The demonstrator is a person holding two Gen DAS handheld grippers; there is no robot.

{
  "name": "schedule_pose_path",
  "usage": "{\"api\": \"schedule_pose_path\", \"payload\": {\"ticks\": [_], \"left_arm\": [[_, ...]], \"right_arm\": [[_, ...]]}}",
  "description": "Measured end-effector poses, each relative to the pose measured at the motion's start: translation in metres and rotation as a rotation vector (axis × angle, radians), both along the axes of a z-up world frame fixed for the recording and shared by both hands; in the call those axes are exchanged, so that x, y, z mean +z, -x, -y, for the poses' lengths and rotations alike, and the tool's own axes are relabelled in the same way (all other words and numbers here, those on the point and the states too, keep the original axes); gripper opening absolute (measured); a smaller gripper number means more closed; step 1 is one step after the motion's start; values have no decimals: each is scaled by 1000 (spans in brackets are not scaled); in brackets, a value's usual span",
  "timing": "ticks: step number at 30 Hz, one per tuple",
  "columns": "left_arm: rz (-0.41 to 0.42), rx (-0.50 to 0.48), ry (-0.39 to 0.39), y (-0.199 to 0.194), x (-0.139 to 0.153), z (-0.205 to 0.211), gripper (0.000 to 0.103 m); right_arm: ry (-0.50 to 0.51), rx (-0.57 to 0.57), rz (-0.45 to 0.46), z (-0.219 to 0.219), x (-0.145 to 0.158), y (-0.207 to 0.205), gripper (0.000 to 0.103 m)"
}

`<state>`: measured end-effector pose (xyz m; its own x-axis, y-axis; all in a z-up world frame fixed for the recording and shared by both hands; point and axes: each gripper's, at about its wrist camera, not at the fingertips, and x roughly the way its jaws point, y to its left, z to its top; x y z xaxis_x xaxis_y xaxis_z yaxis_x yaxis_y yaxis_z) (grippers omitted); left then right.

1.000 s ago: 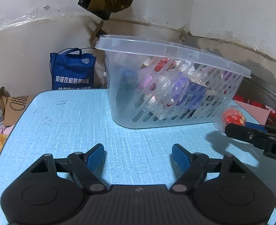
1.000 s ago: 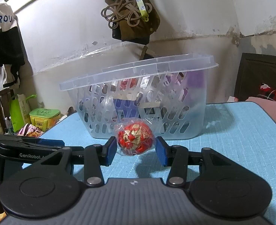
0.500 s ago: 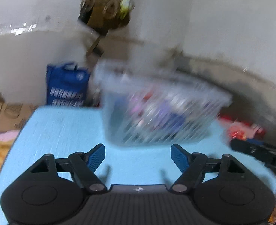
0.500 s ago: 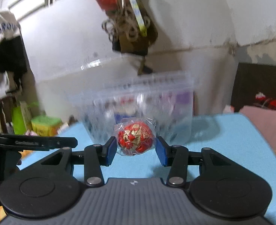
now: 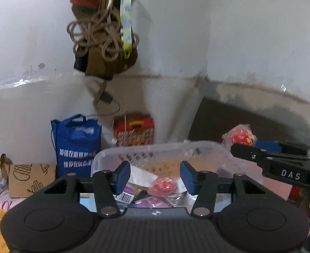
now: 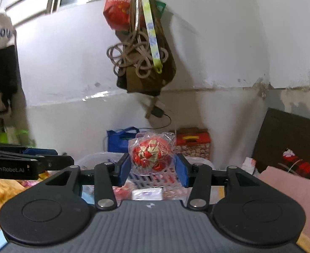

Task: Organize objects

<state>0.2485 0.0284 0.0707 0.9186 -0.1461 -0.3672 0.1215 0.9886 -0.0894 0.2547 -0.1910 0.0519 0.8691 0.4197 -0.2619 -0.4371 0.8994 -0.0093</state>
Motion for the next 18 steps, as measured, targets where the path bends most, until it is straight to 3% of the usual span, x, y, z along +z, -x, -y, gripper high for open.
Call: {"api": "schedule_pose_path", "payload": {"ticks": [1,3,4,10,15,18], "left_arm": [[-3,16,-9,-7,-4,1,56],[-16,22,-19,-16,-10,2,71],[-39,15,-7,-22,-14,1,73],[-33,28,39,-15,-22,-11,74],[13,10,67,27,-33,-18,77],[32,0,68,51,-42,-20,77]], "right_arm": [[23,-8,-13,-3,-2,-5,57],[54,-30,-20,-8,-8,-13,84],[49,-35,-18,-7,-10,-15,98],[15,-10,6,9,-8,4,103],[-45,-5,-13,24,-20,36,103],[3,-10,-6,24,-39,56,103]]}}
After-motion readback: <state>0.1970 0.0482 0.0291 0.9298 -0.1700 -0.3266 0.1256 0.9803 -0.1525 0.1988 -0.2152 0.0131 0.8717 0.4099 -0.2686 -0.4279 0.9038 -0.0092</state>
